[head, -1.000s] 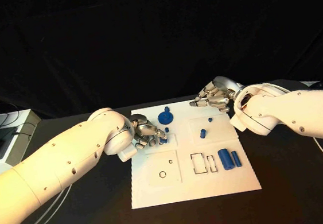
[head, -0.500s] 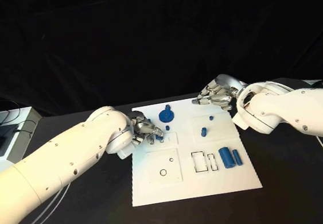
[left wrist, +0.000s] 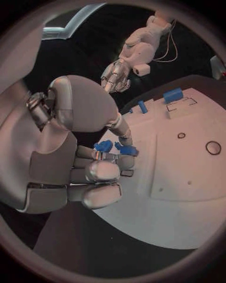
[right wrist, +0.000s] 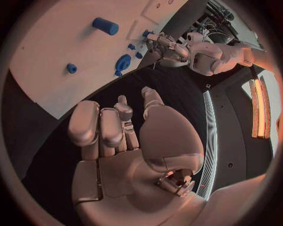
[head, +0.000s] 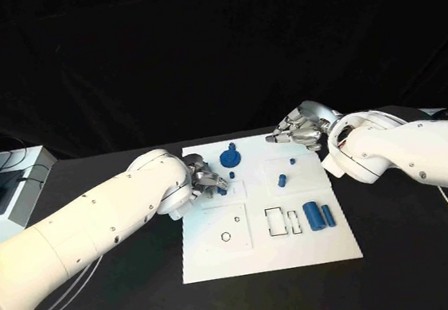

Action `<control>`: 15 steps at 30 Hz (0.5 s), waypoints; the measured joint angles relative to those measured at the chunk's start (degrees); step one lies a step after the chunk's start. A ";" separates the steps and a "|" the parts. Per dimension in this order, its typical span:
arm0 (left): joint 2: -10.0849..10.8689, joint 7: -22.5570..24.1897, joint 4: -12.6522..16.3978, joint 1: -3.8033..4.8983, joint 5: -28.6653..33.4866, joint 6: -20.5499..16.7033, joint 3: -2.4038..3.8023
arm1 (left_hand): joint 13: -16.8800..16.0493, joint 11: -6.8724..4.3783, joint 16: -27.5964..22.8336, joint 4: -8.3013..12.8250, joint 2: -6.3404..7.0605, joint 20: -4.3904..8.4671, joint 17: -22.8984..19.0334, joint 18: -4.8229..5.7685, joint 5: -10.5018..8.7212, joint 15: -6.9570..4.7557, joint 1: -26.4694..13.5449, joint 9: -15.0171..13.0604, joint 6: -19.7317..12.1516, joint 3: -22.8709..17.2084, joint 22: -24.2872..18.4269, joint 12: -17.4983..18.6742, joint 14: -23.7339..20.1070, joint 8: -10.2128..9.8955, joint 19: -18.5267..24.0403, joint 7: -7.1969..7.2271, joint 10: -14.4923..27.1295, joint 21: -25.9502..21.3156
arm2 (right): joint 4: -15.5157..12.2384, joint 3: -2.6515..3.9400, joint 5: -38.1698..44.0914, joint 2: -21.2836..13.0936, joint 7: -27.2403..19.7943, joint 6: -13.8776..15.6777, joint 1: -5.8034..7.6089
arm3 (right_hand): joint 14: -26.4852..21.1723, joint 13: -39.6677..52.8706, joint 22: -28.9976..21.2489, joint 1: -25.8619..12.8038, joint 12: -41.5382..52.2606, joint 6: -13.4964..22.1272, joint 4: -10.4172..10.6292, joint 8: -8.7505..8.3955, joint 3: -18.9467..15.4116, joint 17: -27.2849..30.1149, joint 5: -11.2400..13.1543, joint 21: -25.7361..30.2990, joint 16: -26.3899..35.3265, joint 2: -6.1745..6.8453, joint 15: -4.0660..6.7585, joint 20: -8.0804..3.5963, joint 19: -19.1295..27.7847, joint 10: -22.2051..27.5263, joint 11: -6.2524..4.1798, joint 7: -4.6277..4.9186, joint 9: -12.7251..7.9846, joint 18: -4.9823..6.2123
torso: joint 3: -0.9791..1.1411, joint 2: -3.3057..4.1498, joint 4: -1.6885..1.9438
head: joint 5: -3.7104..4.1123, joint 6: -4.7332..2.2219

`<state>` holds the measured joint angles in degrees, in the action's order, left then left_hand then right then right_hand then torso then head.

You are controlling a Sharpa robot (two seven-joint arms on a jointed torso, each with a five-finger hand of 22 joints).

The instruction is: Assemble the parts on the task board

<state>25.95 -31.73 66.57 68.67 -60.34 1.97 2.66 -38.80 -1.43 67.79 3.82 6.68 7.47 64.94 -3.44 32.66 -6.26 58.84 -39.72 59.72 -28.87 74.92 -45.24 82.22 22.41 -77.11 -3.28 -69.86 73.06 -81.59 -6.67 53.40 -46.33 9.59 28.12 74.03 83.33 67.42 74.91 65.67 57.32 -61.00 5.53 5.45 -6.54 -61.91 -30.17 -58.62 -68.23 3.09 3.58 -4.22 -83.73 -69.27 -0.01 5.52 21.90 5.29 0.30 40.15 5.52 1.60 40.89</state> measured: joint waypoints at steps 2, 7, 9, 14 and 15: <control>-0.16 0.00 -0.05 0.01 -0.27 -0.14 -0.03 | -1.09 0.00 0.93 0.00 0.00 -0.01 -1.06 0.00 0.00 -0.13 0.00 0.00 0.00 0.00 0.00 0.91 -0.13 0.00 -0.44 0.00 0.00 -0.44 | -0.02 0.00 0.00 0.00 -0.02 0.00 0.00 | 0.00 0.00 0.00 0.00 0.00 0.00 0.00 0.00 0.00 0.00 0.00 0.00 0.00 0.00 0.00 0.00 0.00 0.00 0.00 0.00 0.00 0.00 | 0.01 -0.01 0.01 | 0.01 0.05; -0.31 -0.01 -0.08 0.02 -0.76 -0.32 -0.09 | -1.59 0.00 1.33 0.00 0.00 0.00 -1.54 -0.01 -0.01 -0.32 0.00 -0.60 0.00 0.00 -0.01 1.20 -0.32 0.00 -0.61 0.01 0.00 -0.56 | -0.05 0.00 0.00 0.01 -0.09 0.01 0.00 | 0.00 0.00 0.00 0.00 0.00 0.00 0.00 0.00 0.00 0.00 0.00 0.00 0.00 0.00 0.00 0.00 0.00 0.00 0.00 0.00 0.00 0.00 | 0.01 -0.02 -0.02 | 0.02 0.07; -0.33 -0.01 -0.08 0.02 -0.86 -0.32 -0.10 | -1.59 0.00 1.33 0.00 0.00 0.00 -1.57 -0.01 -0.01 -0.31 0.00 -0.89 0.00 0.00 -0.01 1.20 -0.32 -0.05 -0.61 0.01 -0.01 -0.56 | -0.06 0.00 0.00 0.01 -0.10 0.01 0.00 | 0.00 0.00 0.00 0.00 0.00 0.00 0.00 0.00 0.00 0.00 0.00 0.00 0.00 0.00 0.00 0.00 0.00 0.00 0.00 0.00 0.00 0.00 | 0.01 -0.02 -0.03 | 0.01 0.07; -0.33 -0.06 -0.08 0.02 -1.06 -0.10 -0.11 | -1.59 0.00 1.33 0.00 0.00 0.00 -1.64 -0.01 -0.01 -0.32 0.00 -0.90 0.00 0.00 -0.01 1.20 -0.32 -0.33 -0.61 0.01 -0.01 -0.56 | -0.08 0.01 0.00 -0.05 -0.12 0.01 0.00 | 0.00 0.00 -0.01 -0.01 0.00 0.00 -0.02 0.00 0.00 0.01 0.00 0.00 0.08 -0.01 0.00 0.00 0.00 0.00 0.00 -0.01 -0.02 0.00 | 0.04 -0.05 -0.02 | 0.02 0.17; -0.32 -0.08 -0.08 0.02 -1.08 -0.04 -0.11 | -1.59 0.00 1.33 0.00 0.00 0.00 -1.64 -0.01 -0.02 -0.31 0.00 -0.90 -0.01 0.00 -0.01 1.20 -0.32 -0.33 -0.61 0.01 -0.01 -0.56 | -0.08 0.01 0.00 -0.06 -0.13 0.01 0.00 | 0.00 0.00 -0.01 -0.01 0.00 0.00 -0.19 0.00 -0.02 0.05 0.00 0.00 0.23 -0.01 0.00 0.00 0.00 0.00 0.00 -0.01 -0.06 0.00 | 0.04 -0.05 -0.02 | 0.05 0.20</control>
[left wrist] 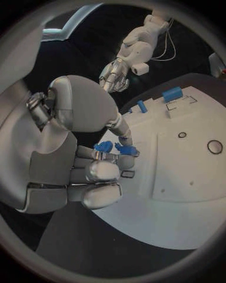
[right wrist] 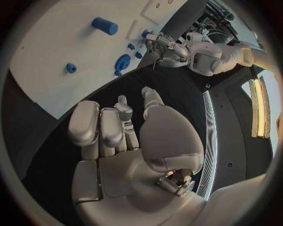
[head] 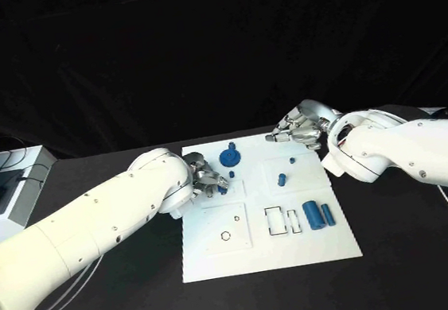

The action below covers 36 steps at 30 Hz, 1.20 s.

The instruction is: Assemble the parts on the task board

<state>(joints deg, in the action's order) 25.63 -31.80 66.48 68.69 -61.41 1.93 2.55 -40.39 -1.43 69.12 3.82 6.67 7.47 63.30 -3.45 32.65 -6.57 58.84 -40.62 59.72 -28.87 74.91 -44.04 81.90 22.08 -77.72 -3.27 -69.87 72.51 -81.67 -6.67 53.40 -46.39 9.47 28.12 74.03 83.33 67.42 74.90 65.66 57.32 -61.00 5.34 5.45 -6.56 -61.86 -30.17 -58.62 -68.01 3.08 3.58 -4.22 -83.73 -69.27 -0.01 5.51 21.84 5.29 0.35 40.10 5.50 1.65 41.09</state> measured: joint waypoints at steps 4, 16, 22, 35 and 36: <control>0.11 -0.09 0.09 0.03 -0.11 0.44 0.02 | -0.05 0.00 0.00 0.00 0.00 0.00 0.00 0.00 -0.01 0.00 0.00 0.00 0.00 0.00 0.00 0.00 0.00 -0.15 0.00 0.00 0.00 0.00 | -0.01 0.00 0.00 -0.04 -0.01 -0.01 0.00 | 0.00 0.00 0.02 -0.22 0.00 0.00 -0.14 0.00 0.02 0.00 0.00 0.00 0.00 -0.22 0.00 0.00 0.00 0.00 0.00 0.00 0.00 0.00 | -0.01 0.00 0.00 | 0.05 0.10; 0.64 -0.25 0.54 0.07 -0.34 1.69 0.05 | -0.04 0.01 0.00 0.00 0.00 0.00 0.00 -0.01 -0.15 0.01 0.00 -0.84 -0.01 0.00 0.05 0.00 0.00 -0.03 0.01 0.01 -0.01 -0.33 | 0.02 0.00 0.00 -0.11 -0.02 -0.01 0.00 | 0.00 0.00 0.04 -0.22 0.00 0.01 -0.14 0.00 0.02 0.00 0.00 0.00 0.00 -0.22 0.00 0.00 0.00 0.00 0.00 -0.01 0.00 0.00 | -0.04 0.00 0.04 | 0.08 0.37; 0.71 -0.25 0.61 0.07 -0.41 1.82 0.06 | -0.04 0.01 0.00 0.00 0.00 0.00 0.00 -0.01 -0.24 0.01 0.00 -0.85 -0.01 0.00 0.04 0.00 0.00 -0.03 0.01 0.01 -0.01 -0.33 | 0.05 0.00 0.00 -0.10 -0.02 -0.01 0.00 | 0.00 0.00 0.04 -0.22 0.00 0.02 -0.14 0.00 0.02 0.00 0.00 0.00 0.00 -0.21 0.00 0.00 0.00 0.00 0.00 -0.02 0.00 0.00 | -0.08 0.00 0.03 | 0.05 0.44; 0.10 -0.34 -0.04 0.08 -0.54 2.10 0.06 | -0.03 0.02 0.00 0.18 0.00 -0.21 -0.09 -0.01 -0.03 0.02 0.00 -4.02 -0.01 0.18 0.04 0.00 0.00 0.20 -0.20 0.01 -0.02 -0.57 | 0.07 0.00 0.00 -0.07 -0.02 -0.01 0.00 | 0.00 0.00 0.03 -0.21 0.00 -0.12 -0.13 0.00 0.02 0.00 0.00 0.00 0.00 -0.21 0.00 0.00 0.00 0.00 0.00 0.12 0.00 0.00 | -0.04 0.03 0.03 | 0.07 0.51; -0.01 -0.39 -0.18 0.09 -0.56 2.16 0.06 | -0.03 0.02 0.00 0.48 0.00 -0.21 -0.09 -0.01 -0.02 0.02 0.00 -4.27 -0.01 0.48 0.03 0.00 0.00 0.22 -0.20 0.01 -0.02 -0.57 | 0.07 0.00 0.00 -0.07 -0.02 -0.01 0.00 | 0.00 0.00 0.03 -0.21 0.00 -0.12 -0.13 0.00 0.02 0.00 0.00 0.00 0.00 -0.21 0.00 0.00 0.00 0.00 0.00 0.12 0.00 0.00 | -0.01 0.03 0.02 | 0.07 0.51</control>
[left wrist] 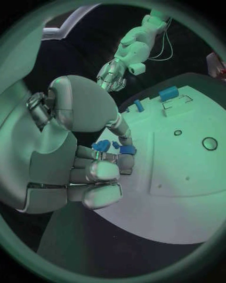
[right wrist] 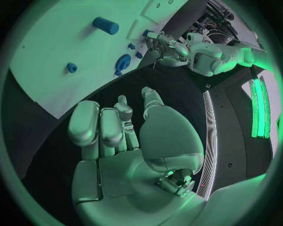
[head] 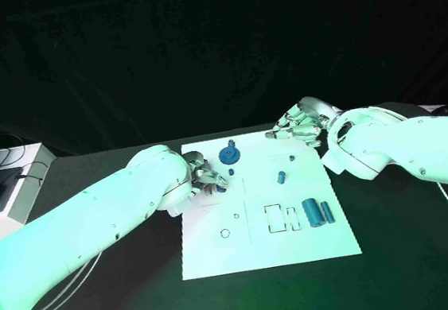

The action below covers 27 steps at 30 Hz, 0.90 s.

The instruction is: Assemble the parts on the task board

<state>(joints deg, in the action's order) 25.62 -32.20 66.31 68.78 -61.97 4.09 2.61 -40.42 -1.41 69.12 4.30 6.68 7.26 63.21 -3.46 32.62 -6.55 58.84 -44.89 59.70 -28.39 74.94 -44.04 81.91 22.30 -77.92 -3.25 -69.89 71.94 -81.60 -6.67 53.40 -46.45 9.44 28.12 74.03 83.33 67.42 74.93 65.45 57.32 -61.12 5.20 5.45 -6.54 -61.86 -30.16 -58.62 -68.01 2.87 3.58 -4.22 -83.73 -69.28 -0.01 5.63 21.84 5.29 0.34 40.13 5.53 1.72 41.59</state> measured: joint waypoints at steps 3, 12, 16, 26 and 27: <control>-0.35 -0.16 -0.48 0.03 -0.03 0.24 0.05 | 0.02 0.08 0.00 0.17 0.00 0.00 -0.01 0.00 0.04 0.00 0.00 -1.48 0.00 0.17 0.00 0.00 0.00 0.01 0.00 0.00 -0.08 -0.05 | -0.01 0.00 0.00 0.00 0.00 0.00 0.00 | 0.00 0.00 0.00 0.00 0.00 0.00 0.00 0.00 0.00 0.00 0.00 0.00 0.00 0.00 0.00 0.00 0.00 0.00 0.00 0.00 0.00 0.00 | 0.01 0.00 -0.02 | -0.03 0.01; -1.04 -0.59 -1.26 0.10 -0.27 0.72 0.12 | 0.33 0.17 0.25 1.02 0.00 0.21 0.13 0.00 -0.20 0.10 0.00 -2.80 0.18 1.02 -0.01 0.00 0.11 0.30 -0.21 0.17 -0.19 -0.43 | -0.06 0.00 0.00 -0.03 -0.01 0.00 0.00 | 0.00 0.00 -0.01 0.00 0.00 0.00 0.00 0.00 0.00 0.00 0.00 0.00 0.00 0.00 0.00 0.00 0.00 0.00 0.00 0.00 0.00 0.00 | 0.08 0.01 -0.04 | 0.07 0.12; -1.16 -0.77 -1.33 0.12 -0.44 0.79 0.12 | 0.65 0.17 0.28 1.02 0.00 0.21 0.14 0.00 -0.20 0.11 0.00 -2.80 0.18 1.02 -0.01 0.00 0.11 0.56 -0.21 0.18 -0.19 -0.43 | -0.07 0.00 0.00 -0.03 -0.01 0.00 0.00 | 0.00 0.00 -0.01 0.00 0.00 0.00 0.00 0.00 0.00 0.00 0.00 0.00 0.00 0.00 0.00 0.00 0.00 -0.01 0.00 0.00 0.00 0.00 | 0.08 0.01 -0.04 | 0.07 0.15; -1.32 -1.01 -1.31 0.07 -0.72 0.88 0.07 | 1.84 -0.03 0.51 1.31 -0.02 0.22 0.33 0.00 -0.52 -0.01 0.01 -2.82 0.72 3.94 -0.01 -0.32 0.00 1.18 -0.63 0.71 -0.81 -0.65 | -0.04 0.00 0.00 -0.02 -0.04 0.00 0.00 | 0.00 0.00 -0.02 0.00 0.00 0.00 0.00 0.00 0.00 0.00 0.00 0.00 0.00 0.00 0.00 0.00 0.00 -0.09 0.09 -0.01 0.00 0.00 | 0.08 -0.02 0.01 | 0.20 0.15; -1.32 -1.01 -1.29 0.07 -0.74 0.88 0.06 | 1.99 -0.03 0.51 1.28 -0.03 0.22 0.37 0.00 -0.63 -0.01 0.03 -3.62 0.74 4.35 -0.01 -0.32 -0.01 1.19 -0.63 0.73 -0.80 -0.65 | -0.03 0.00 0.00 -0.01 -0.04 0.00 0.00 | 0.00 -0.05 -0.02 0.00 0.00 0.00 0.00 -0.19 0.00 0.04 0.00 0.00 0.00 0.00 0.00 0.00 0.00 -0.09 0.09 -0.01 -0.04 0.00 | 0.07 -0.02 0.01 | 0.20 0.16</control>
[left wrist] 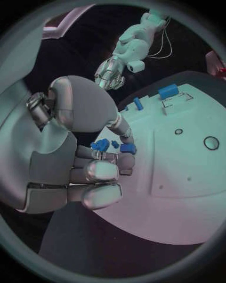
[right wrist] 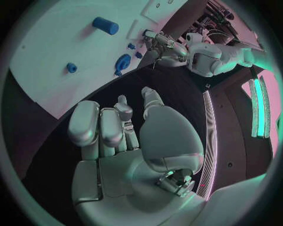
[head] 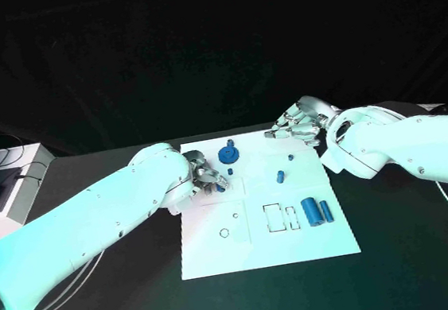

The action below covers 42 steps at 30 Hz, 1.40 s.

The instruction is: Assemble the parts on the task board

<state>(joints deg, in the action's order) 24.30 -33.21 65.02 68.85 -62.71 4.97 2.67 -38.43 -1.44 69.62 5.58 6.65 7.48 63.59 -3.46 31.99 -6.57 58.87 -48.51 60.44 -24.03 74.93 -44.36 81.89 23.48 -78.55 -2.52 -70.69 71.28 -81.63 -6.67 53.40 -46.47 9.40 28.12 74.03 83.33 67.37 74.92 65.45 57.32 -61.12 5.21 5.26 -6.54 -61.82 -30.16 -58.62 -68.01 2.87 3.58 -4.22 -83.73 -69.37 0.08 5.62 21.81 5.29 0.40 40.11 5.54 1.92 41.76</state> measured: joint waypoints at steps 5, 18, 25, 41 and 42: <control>-0.08 -0.03 0.04 -0.15 -0.02 0.03 -0.09 | 0.48 -0.94 0.00 -0.83 -0.47 0.00 0.00 0.00 -0.33 -0.01 0.46 -0.89 2.18 3.92 0.00 -0.40 -0.01 0.46 0.00 1.80 -0.95 -0.24 | 0.03 0.00 0.00 0.00 -0.02 0.00 0.00 | 0.00 -0.02 0.00 0.00 0.00 0.00 0.00 -0.08 0.00 0.04 0.00 0.00 0.00 0.00 0.00 0.00 0.00 0.00 0.00 0.00 -0.03 0.00 | -0.02 -0.01 0.00 | 0.00 0.01; -0.06 -0.12 -0.05 -0.19 0.01 0.20 -0.11 | 0.90 -3.27 0.00 -3.69 -1.79 0.20 -0.36 0.50 -0.68 -0.40 1.79 -0.05 4.63 9.44 -0.01 -0.87 -0.42 0.12 -0.20 4.29 -3.45 -0.93 | 0.05 0.00 0.00 -0.02 -0.03 0.00 0.00 | 0.00 -0.02 -0.01 0.00 -0.29 0.01 0.00 -0.08 0.00 0.09 0.00 0.23 0.00 0.00 0.00 0.00 0.00 0.00 0.00 -0.01 -0.03 -0.01 | -0.04 -0.01 0.00 | 0.19 -0.08; 0.13 -0.06 -0.08 -0.18 0.12 0.30 -0.09 | 0.95 -3.61 0.00 -5.66 -4.48 0.20 -0.71 0.89 -0.73 -0.41 4.78 0.33 4.55 15.85 -0.01 -1.24 -0.42 0.12 -0.20 4.38 -3.13 -1.29 | 0.06 0.00 0.00 -0.11 -0.04 0.01 -0.01 | 0.00 -0.14 -0.01 0.00 -0.30 0.01 0.00 -0.08 0.00 0.20 0.00 0.23 0.33 0.00 0.00 0.00 0.00 0.00 0.00 -0.01 -0.03 0.00 | -0.06 -0.01 -0.01 | 0.20 -0.08; 1.74 0.11 1.16 -0.39 0.34 0.45 -0.08 | 1.07 -3.67 0.00 -9.99 -7.95 0.19 -0.65 0.88 -10.99 -0.40 6.85 -0.21 4.78 33.23 -0.01 -2.21 -0.42 1.00 -0.61 4.77 -2.63 -1.84 | -0.01 0.00 0.00 -0.37 -0.07 0.07 -0.03 | 0.00 -0.20 0.03 0.00 -0.30 0.02 0.00 -0.08 0.00 0.20 0.00 0.23 0.34 0.00 0.00 0.00 0.00 0.21 0.21 -0.03 -0.03 0.00 | -0.16 0.03 -0.01 | 0.39 0.06; 1.81 0.09 1.23 -0.41 0.34 0.45 -0.09 | 1.09 -3.66 0.00 -10.16 -8.02 0.19 -0.65 0.88 -11.32 -0.40 6.92 -0.25 4.78 33.98 -0.01 -2.22 -0.42 0.99 -0.61 4.77 -2.63 -1.84 | -0.01 0.00 0.00 -0.38 -0.08 0.07 -0.03 | 0.00 -0.20 0.03 0.00 -0.30 0.02 0.00 -0.08 0.00 0.20 0.00 0.23 0.34 0.00 0.00 0.00 0.00 0.20 0.21 -0.03 -0.03 0.00 | -0.16 0.03 0.01 | 0.39 0.07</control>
<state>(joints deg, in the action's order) 26.10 -33.12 66.24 68.44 -62.38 5.41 2.58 -37.34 -5.11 69.62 -4.58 -1.37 7.66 62.94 -2.58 20.67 -6.97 65.79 -48.76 65.23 9.95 74.91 -46.58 81.47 24.48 -79.16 2.24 -73.32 69.44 -81.64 -6.67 53.39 -46.85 9.33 28.18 73.99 83.33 67.17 74.95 65.45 57.03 -61.10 5.21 5.18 -6.54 -61.62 -30.16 -58.40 -67.67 2.87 3.58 -4.22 -83.73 -69.16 0.29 5.59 21.78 5.29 0.24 40.14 5.54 2.31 41.82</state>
